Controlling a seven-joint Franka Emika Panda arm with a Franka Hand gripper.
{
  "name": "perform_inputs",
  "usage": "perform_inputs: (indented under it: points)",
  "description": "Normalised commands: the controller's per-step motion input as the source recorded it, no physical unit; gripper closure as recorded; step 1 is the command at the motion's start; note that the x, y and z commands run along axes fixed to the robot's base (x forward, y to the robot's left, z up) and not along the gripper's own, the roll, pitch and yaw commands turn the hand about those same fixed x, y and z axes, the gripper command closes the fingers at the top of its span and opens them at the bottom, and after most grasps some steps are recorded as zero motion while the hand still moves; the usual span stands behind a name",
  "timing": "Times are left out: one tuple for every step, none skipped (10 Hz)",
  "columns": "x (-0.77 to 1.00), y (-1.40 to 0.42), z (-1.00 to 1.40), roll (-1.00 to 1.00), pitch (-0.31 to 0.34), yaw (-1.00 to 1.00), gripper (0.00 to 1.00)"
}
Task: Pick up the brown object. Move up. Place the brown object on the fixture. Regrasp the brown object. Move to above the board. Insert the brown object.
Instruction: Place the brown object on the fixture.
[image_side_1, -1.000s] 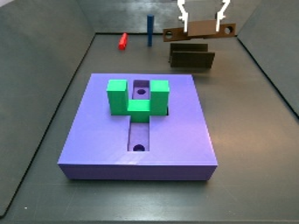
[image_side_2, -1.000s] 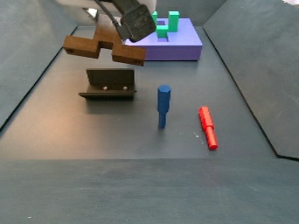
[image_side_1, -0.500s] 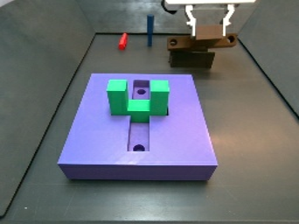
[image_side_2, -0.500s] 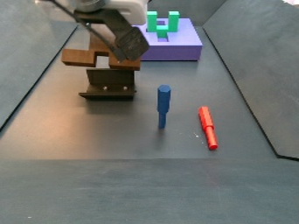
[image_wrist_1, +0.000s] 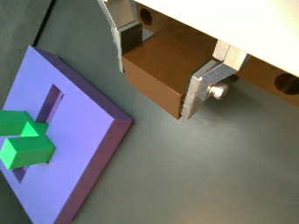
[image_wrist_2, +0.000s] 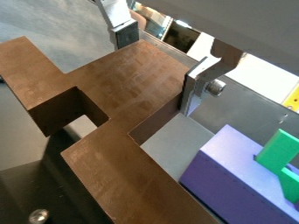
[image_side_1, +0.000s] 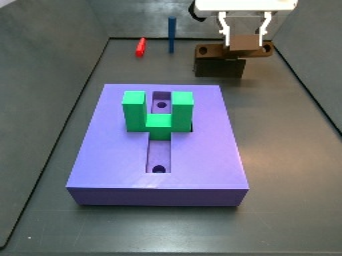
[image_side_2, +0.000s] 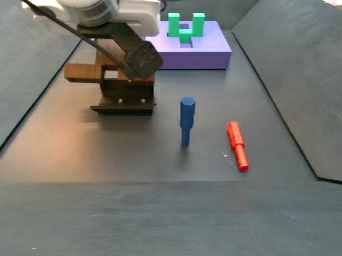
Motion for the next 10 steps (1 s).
perform_inputs:
  points:
    - [0.19, 0.18, -0.06, -0.08, 0.146, 0.0, 1.0]
    - [0.24, 0.22, 0.0, -0.31, 0.149, 0.0, 1.0]
    - [0.28, 0.18, 0.0, -0.35, 0.166, 0.0, 1.0]
    - [0.21, 0.16, 0.0, -0.3, 0.143, 0.0, 1.0]
    - [0.16, 0.16, 0.0, -0.3, 0.117, 0.0, 1.0]
    - [0.17, 0.19, -0.01, -0.36, 0.103, 0.0, 1.0]
    - [0.19, 0.19, -0.03, -0.25, 0.123, 0.0, 1.0]
    - [0.16, 0.19, -0.06, -0.18, 0.129, -0.01, 1.0]
    - [0.1, 0.17, -0.09, -0.15, 0.1, -0.05, 1.0]
    - [0.04, 0.17, -0.1, -0.19, 0.071, -0.08, 1.0]
